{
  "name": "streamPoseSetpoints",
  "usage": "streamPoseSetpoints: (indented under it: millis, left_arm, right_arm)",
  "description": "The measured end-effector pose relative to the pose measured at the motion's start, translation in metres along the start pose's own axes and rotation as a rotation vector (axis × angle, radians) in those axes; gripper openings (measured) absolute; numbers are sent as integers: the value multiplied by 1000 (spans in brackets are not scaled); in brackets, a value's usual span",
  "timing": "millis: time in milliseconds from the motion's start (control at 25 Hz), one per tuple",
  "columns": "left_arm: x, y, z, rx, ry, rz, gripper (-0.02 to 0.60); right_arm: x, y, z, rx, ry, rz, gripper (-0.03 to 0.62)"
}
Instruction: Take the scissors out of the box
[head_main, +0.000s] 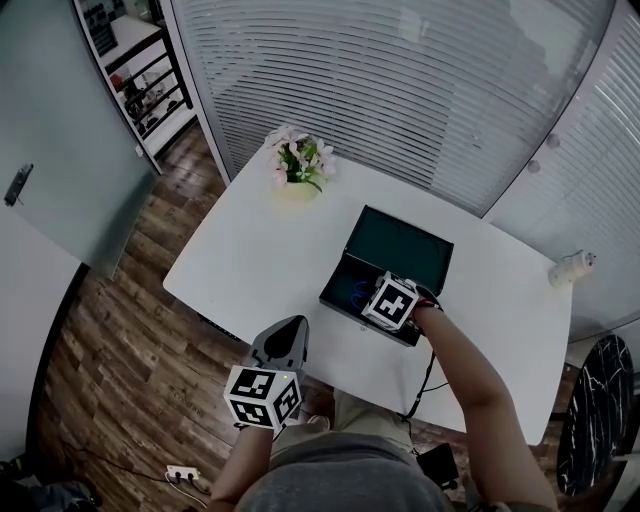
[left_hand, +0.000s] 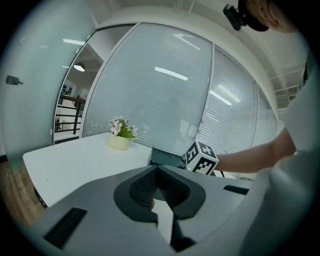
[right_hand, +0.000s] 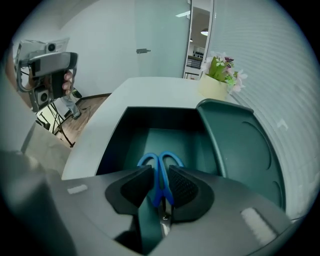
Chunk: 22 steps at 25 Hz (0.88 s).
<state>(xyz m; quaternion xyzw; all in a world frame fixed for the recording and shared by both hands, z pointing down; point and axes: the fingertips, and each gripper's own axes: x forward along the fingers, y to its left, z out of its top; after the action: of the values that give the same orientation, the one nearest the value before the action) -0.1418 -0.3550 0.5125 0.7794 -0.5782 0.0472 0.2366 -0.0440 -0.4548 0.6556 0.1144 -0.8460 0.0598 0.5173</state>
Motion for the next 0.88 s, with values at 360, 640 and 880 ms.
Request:
streamPoseSetpoints:
  millis: [360,640,880]
  left_arm:
    - [-3,6,8,-7,-23,17,5]
    - [-22,9,8,-14,-33,30,5]
    - [-41,2,3,-1,-31,17,5]
  right_arm:
    - [7,-4,-7,-10,23,10,106]
    - [-1,4,-1,-32,31,-34,94]
    - [-24,6,5,1,-52,-133,92]
